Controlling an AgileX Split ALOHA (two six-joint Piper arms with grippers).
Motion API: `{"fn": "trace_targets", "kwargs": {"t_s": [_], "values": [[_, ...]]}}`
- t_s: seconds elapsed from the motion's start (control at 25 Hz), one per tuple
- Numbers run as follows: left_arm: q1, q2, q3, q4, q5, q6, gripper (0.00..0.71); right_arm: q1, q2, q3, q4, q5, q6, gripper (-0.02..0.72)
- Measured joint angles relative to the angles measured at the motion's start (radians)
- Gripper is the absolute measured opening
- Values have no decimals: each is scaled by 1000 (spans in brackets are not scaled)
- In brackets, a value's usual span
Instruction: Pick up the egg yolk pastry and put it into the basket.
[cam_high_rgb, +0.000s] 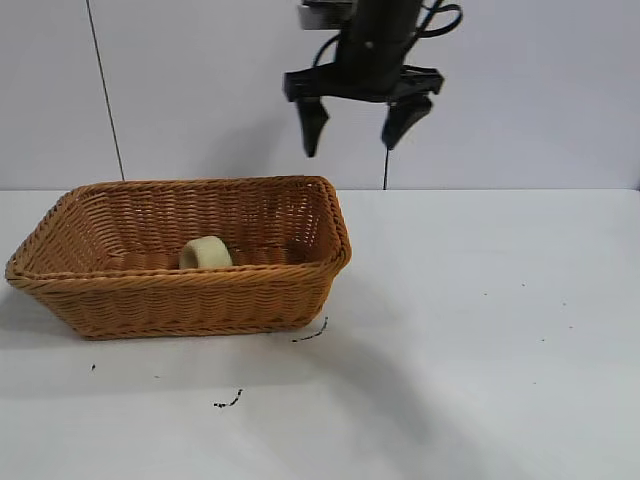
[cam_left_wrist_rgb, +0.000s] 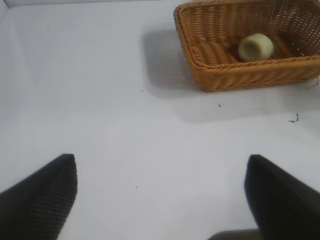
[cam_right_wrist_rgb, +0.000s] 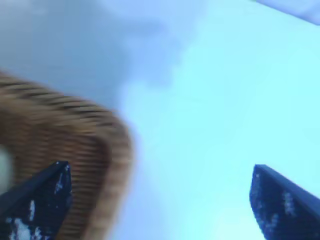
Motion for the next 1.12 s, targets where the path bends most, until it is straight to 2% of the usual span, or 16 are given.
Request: {"fn": "trace_targets", "kwargs": {"t_s": [0.28,0.52,0.64,0.84,1.0,1.12], "values": [[0,0,0,0,0,0,693,-173,0,0,15,53,0,695],[0,0,0,0,0,0,693,-226,-1,0,15,55,0,695],[0,0,0,0,0,0,693,-231,-29,34,-7,55,0,695],[0,0,0,0,0,0,693,-234,-165,234,-27,54,0,695],[0,0,0,0,0,0,693,-234,-341,478,15,52,-1,695],[0,0,0,0,0,0,693,-234,-499,698,22,52,-5,695]]}}
